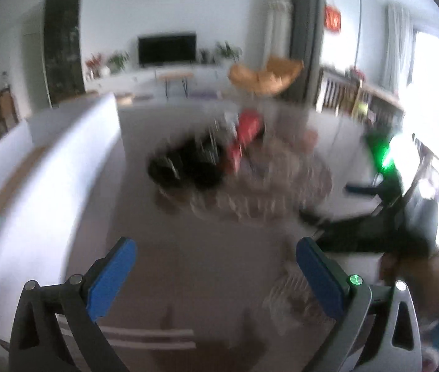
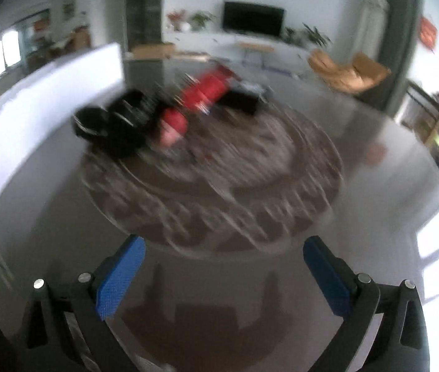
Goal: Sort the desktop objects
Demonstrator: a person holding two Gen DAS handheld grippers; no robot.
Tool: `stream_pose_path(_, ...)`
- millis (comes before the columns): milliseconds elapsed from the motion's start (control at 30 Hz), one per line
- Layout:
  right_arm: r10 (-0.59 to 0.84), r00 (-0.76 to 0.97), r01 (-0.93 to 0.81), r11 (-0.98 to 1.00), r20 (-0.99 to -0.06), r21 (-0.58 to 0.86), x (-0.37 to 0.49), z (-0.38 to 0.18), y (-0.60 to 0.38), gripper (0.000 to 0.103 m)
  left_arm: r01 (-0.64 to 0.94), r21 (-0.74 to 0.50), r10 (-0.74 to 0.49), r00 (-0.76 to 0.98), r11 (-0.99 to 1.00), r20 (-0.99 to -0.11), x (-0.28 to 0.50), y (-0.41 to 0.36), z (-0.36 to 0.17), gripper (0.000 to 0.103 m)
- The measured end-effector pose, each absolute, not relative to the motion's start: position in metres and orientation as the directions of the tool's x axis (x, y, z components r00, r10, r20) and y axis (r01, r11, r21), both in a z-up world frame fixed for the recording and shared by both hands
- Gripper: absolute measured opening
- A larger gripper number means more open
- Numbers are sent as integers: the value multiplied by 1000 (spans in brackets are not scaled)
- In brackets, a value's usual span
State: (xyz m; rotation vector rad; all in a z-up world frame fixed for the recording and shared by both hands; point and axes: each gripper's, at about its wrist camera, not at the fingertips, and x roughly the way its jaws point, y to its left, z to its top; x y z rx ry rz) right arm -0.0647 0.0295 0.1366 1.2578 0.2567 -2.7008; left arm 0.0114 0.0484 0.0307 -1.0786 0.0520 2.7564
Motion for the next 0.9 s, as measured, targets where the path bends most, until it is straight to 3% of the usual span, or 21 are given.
stream_pose_path(133, -62, -608, 189, -980, -791, -68, -61, 120, 54, 102, -185, 45, 95, -682, -982, -725, 9, 63, 2, 103)
stream_pose_path(600, -92, -578, 178, -984, -811, -16, -58, 118, 70, 103, -41, -95, 100, -623, -995, -775, -16, 10, -27, 103)
stream_pose_path(900, -91, -578, 178, -984, -811, -16, -58, 118, 70, 103, -35, -32, 47, -603, -999, -796, -19, 20, -32, 103)
